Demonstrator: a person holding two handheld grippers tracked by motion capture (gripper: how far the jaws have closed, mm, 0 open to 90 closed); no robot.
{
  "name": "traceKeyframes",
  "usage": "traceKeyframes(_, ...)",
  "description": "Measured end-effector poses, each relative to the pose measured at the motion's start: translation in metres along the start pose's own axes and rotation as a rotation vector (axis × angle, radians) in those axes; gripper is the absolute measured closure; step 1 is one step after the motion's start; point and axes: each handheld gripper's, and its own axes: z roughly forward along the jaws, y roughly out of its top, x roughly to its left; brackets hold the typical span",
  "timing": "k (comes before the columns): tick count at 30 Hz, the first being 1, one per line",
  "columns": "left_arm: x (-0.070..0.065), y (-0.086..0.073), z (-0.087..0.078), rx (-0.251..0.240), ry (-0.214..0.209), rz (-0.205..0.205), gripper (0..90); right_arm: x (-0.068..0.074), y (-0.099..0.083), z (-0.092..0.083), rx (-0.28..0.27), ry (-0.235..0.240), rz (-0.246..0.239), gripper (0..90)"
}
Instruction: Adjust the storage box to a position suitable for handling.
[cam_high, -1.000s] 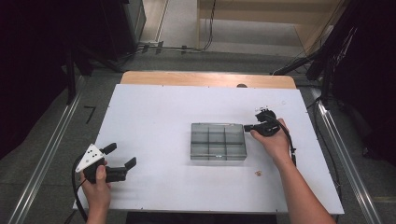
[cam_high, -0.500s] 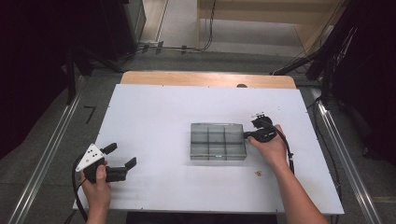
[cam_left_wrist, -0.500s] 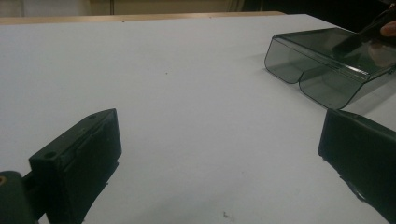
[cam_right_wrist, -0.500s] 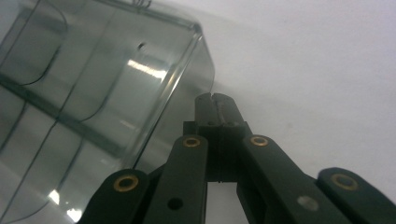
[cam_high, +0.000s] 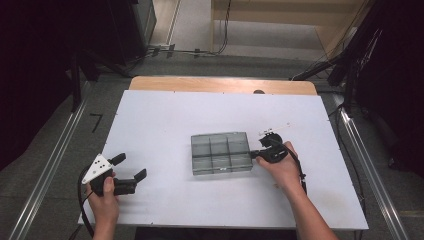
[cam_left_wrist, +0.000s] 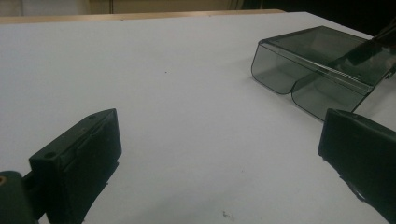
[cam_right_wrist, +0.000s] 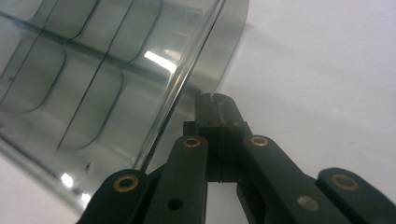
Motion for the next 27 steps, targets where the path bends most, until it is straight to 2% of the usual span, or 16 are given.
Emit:
traceKeyframes(9, 0.000, 0.000, 0.000, 0.003, 0.000, 0.006, 0.0, 0.016, -0.021, 0.001, -0.008, 0.010, -0.032, 88.0)
traceKeyframes(15, 0.000, 0.000, 0.000, 0.006, 0.000, 0.009, 0.0, 0.019, -0.021, -0.005, -0.019, 0.033, -0.059, 87.9)
traceKeyframes(17, 0.000, 0.000, 0.000, 0.006, -0.001, 0.008, 0.0, 0.019, -0.015, -0.011, -0.056, 0.022, -0.052, 87.9)
traceKeyframes(22, 0.000, 0.000, 0.001, 0.008, -0.002, 0.008, 0.0, 0.023, 0.014, -0.023, -0.130, 0.003, -0.080, 88.0)
traceKeyframes(25, 0.000, 0.000, 0.001, 0.007, -0.004, 0.007, 0.0, 0.023, 0.032, -0.021, -0.154, -0.005, -0.083, 87.9)
traceKeyframes(27, 0.000, 0.000, 0.001, 0.007, -0.006, 0.007, 0.0, 0.023, 0.043, -0.016, -0.160, 0.011, -0.089, 87.9)
